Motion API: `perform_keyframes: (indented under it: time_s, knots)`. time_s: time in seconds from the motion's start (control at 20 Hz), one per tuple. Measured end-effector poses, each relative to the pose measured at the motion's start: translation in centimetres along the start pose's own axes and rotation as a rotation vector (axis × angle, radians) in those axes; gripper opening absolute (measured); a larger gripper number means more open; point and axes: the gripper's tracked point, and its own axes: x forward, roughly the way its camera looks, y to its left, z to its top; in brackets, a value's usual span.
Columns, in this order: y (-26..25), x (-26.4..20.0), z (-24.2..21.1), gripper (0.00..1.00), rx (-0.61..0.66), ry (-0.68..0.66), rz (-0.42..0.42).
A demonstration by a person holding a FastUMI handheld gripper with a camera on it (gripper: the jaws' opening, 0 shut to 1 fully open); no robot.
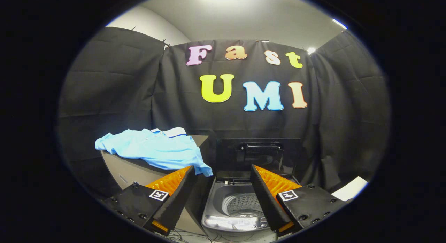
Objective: Put the clothes into the washing machine and then close the washing machine lid.
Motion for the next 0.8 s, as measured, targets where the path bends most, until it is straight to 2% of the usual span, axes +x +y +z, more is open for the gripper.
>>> perform_keyframes:
  time_s: [0.3, 0.8]
  knots:
    - [3.6, 2.4, 2.8, 0.98, 0.025, 0.009, 0.093]
    - [9.9, 6.6, 9.1, 0.98, -0.007, -0.025, 0.209]
